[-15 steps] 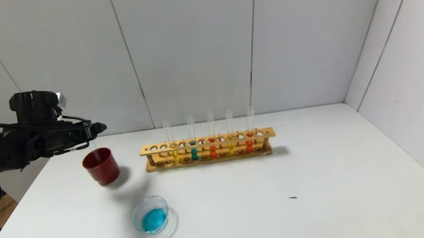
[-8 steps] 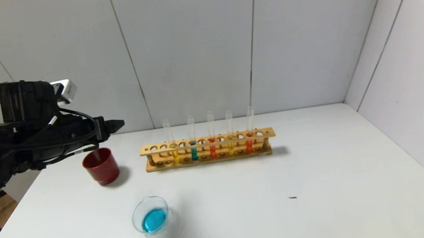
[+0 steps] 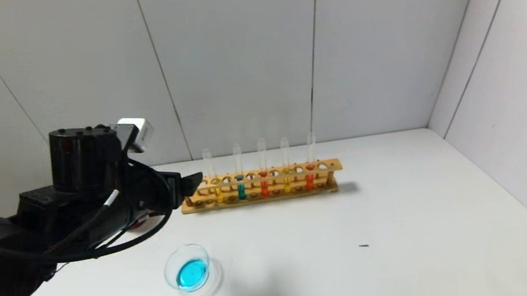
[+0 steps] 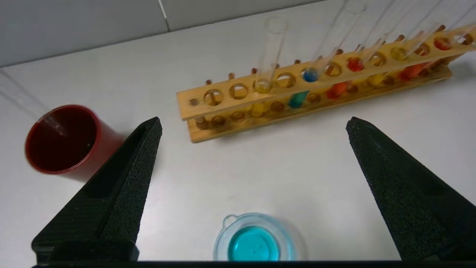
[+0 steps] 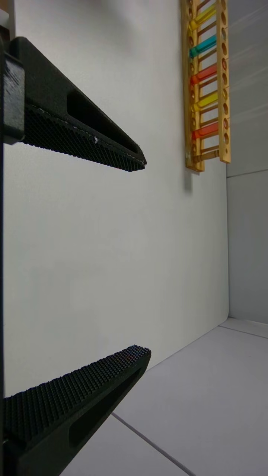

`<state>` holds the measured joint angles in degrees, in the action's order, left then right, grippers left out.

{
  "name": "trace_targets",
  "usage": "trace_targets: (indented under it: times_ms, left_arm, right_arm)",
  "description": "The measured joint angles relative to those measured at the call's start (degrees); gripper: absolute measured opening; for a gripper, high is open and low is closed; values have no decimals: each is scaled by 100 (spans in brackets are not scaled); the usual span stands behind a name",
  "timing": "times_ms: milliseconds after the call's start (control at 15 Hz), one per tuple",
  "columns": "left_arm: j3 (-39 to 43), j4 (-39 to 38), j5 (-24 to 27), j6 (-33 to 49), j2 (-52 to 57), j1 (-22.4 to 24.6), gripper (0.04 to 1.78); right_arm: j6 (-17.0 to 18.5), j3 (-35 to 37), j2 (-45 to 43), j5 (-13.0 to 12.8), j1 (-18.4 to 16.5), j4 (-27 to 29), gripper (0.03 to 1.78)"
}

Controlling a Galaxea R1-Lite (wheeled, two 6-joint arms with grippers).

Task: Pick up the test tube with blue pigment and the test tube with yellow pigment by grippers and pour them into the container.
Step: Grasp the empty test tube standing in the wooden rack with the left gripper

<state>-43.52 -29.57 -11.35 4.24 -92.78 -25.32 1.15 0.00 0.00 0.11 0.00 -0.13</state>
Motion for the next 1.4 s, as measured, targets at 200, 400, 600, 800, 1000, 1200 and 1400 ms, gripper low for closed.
trace_targets:
  times_ms: [200,400,600,800,1000,1200,1400]
  left_arm:
    - [33,-501,-433,-6,-433,-417,174]
    - [-188,-796,-461,9,-925,-563,174]
    - [-608,-837,-579,13,-1382,-518,174]
    - [-1113,-840,-734,11,-1752,-378,174]
    - [-1485,-835,-734,2,-2048,-232,174]
    - [-1679,-863,-690,39,-2293,-144,174]
    - [-1773,-1001,-681,22,-2488,-67,174]
  right_arm:
    - [0,0,0,0,0,0,171]
    - [0,0,0,-1,0,0,171]
    - [-2,0,0,-1,0,-2,171]
    - [-2,0,0,0,0,-2,171]
    - [-2,0,0,0,0,-2,171]
    - [-2,0,0,0,0,0,171]
    - [-2,0,0,0,0,0,171]
